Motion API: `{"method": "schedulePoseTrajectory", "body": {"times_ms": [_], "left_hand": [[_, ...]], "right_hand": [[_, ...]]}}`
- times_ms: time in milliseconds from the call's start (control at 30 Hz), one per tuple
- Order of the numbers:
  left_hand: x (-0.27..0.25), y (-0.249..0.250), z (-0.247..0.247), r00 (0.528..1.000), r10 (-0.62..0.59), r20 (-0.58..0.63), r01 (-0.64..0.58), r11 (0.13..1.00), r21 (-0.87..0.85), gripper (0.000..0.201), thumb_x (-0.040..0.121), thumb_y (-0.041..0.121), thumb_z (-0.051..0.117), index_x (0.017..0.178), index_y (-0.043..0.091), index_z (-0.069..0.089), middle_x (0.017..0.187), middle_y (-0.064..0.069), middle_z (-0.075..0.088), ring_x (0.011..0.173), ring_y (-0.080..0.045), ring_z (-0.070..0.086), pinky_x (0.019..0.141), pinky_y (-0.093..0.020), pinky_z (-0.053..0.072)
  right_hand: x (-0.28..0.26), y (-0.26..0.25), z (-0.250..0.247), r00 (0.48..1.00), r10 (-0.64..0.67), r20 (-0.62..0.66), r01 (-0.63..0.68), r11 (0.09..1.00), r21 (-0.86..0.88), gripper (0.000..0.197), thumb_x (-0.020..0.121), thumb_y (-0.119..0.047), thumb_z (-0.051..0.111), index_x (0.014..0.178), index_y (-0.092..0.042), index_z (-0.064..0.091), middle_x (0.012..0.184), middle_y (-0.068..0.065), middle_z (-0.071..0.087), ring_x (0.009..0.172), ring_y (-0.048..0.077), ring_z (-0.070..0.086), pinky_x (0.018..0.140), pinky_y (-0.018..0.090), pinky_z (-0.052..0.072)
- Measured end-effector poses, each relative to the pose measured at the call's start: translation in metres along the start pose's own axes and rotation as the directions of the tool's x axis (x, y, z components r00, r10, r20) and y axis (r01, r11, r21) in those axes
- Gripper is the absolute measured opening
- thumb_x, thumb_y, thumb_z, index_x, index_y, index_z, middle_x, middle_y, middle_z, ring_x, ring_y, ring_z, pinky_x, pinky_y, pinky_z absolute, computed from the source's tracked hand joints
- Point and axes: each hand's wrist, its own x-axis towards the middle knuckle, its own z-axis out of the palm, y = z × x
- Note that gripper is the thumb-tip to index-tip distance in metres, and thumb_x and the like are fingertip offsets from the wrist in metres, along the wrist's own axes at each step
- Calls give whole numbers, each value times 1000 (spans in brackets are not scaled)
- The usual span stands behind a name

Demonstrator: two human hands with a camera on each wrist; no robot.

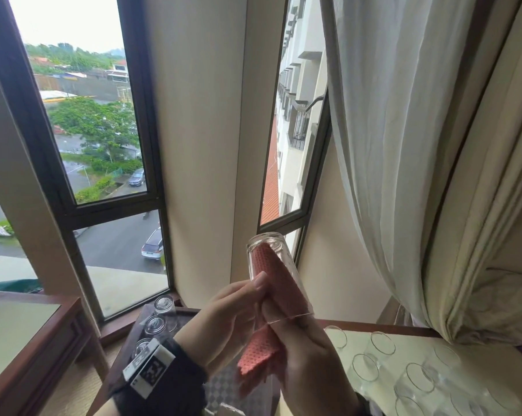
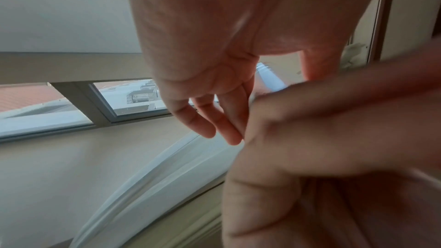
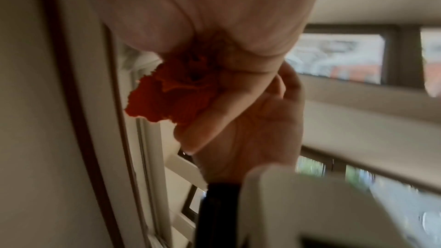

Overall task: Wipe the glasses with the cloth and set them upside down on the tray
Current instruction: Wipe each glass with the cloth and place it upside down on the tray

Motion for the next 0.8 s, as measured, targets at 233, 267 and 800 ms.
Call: {"method": "schedulePoseTrajectory", "body": {"times_ms": [233, 267, 800], "left_hand": [[14, 8, 5, 988, 69, -137, -20, 944, 330, 64, 86, 59, 74, 106, -2, 79, 111, -29, 75, 98, -28, 72, 96, -40, 56], [15, 9, 6, 985, 101, -142, -41, 926, 376, 63, 86, 60, 76, 104, -1, 80, 107, -26, 77, 92, -23, 71, 88, -32, 56], [16, 2, -8, 993, 11, -116, -1, 996, 88, 73, 81, 54, 83, 112, -11, 72, 117, -36, 70, 106, -37, 69, 107, -49, 51]], "right_hand": [[21, 16, -22, 949, -212, 235, 315, 571, -758, 38, 82, -25, 49, 117, -28, 63, 77, 4, 74, 72, 21, 72, 66, 33, 57], [23, 16, -23, 932, -260, 254, 324, 281, -903, 30, 83, -29, 48, 108, -25, 62, 76, 4, 72, 69, 22, 70, 63, 32, 56], [23, 15, -5, 959, -112, 262, 175, 957, -232, 33, 73, -1, 57, 98, -18, 70, 71, 11, 70, 61, 28, 67, 51, 38, 56]]}}
